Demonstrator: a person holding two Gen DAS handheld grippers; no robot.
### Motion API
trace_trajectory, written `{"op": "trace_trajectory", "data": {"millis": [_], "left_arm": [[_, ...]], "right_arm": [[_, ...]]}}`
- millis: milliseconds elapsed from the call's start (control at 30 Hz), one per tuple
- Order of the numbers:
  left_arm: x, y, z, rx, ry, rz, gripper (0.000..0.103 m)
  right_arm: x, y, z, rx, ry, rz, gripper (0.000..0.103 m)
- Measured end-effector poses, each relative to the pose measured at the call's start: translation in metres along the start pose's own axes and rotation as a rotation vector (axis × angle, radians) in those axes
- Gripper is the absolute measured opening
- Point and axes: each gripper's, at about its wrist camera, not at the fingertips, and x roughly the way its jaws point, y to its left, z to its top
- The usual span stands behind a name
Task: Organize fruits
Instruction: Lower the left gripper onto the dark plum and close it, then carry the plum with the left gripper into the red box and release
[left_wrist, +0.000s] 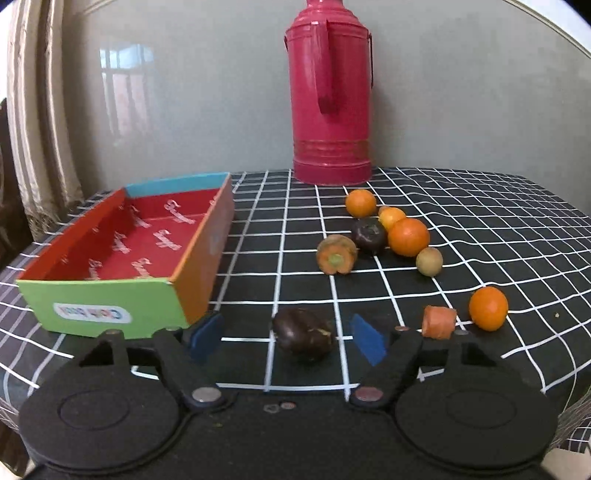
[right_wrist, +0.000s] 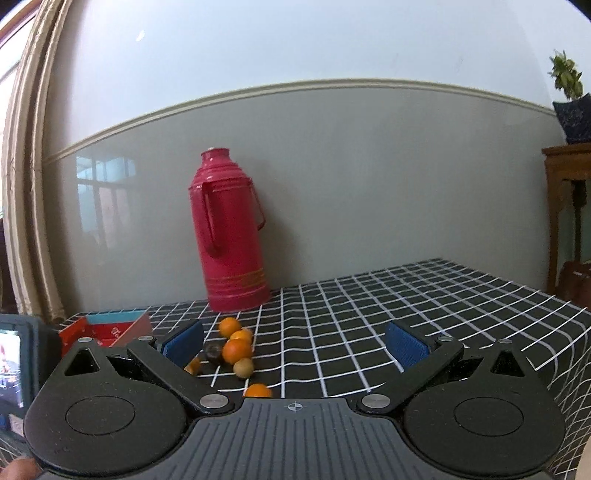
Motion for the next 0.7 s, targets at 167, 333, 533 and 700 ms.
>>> {"op": "trace_trajectory", "data": {"millis": [167, 333, 533, 700], "left_arm": [[0.014, 0.000, -0.003, -0.023, 0.048, -0.036, 0.047], [0.014, -0.002, -0.004, -0.022, 0.034, -0.049, 0.028], [0.011, -0.006, -0.003, -0.007, 0.029, -0.060, 0.025], [-0.003, -0.009, 0.004, 0.023, -0.040, -0.036, 0.025]], "right_arm": [[0.008, 0.001, -0.002, 0.022, 0.030, 0.015, 0.103], [0.011, -0.003, -0.003, 0.040, 0.043, 0.012, 0.103], [0.018, -0.007, -0.004, 0.070, 0.081, 0.001, 0.103], [0.022, -0.011, -0.006, 0.079, 0.106, -0.014, 0.103]]}}
